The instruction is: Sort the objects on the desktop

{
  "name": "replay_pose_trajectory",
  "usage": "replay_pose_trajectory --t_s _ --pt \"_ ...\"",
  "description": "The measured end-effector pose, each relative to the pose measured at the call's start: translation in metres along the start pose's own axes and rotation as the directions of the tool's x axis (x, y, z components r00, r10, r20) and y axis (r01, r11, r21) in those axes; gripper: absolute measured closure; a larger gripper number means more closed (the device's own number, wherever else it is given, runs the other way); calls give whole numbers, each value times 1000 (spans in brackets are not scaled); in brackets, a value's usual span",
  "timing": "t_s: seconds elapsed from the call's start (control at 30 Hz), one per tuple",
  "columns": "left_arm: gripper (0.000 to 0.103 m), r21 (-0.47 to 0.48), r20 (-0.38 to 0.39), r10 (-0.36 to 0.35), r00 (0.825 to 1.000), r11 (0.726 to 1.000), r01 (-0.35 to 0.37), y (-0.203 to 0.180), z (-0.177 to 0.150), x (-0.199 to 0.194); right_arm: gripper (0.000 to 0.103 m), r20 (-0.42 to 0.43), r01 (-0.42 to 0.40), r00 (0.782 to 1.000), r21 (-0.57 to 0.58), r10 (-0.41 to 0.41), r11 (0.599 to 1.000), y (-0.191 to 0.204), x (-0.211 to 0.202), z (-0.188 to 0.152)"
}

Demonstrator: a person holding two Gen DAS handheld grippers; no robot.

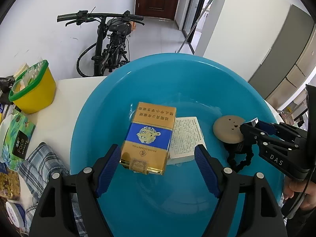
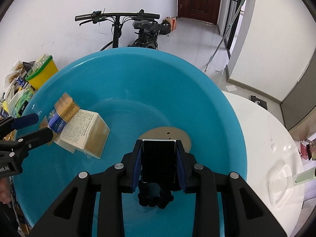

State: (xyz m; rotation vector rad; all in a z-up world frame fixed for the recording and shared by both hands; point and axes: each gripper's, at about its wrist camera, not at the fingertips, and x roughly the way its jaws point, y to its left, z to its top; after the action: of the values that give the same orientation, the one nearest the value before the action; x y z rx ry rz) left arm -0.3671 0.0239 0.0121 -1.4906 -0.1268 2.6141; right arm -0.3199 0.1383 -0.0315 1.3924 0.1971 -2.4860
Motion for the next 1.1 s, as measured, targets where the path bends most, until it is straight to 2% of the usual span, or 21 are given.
replay_pose_trajectory --t_s 0.07,0.13,0.3,0.7,0.93,1.1 --pt "24 1 1 1 1000 1000 -1 0 -1 -1 72 3 1 1000 5 -1 1000 0 -1 -1" --pt "24 3 2 1 1000 1000 -1 0 -1 -2 61 9 5 1000 11 -5 1000 -1 -3 -2" --pt "24 6 11 5 1000 1000 -5 -1 -2 -8 61 33 36 999 0 -36 999 -1 -10 -4" --pt "24 27 29 -7 1000 1000 6 -12 -12 -23 57 53 18 998 27 -20 999 -6 -26 -13" --pt "24 27 83 -31 996 999 29 -15 -22 -40 56 92 0 996 38 -4 999 -2 -42 -21" --pt "24 74 175 -6 985 997 -8 -21 -29 -61 52 125 -1 992 36 -4 999 3 -55 -25"
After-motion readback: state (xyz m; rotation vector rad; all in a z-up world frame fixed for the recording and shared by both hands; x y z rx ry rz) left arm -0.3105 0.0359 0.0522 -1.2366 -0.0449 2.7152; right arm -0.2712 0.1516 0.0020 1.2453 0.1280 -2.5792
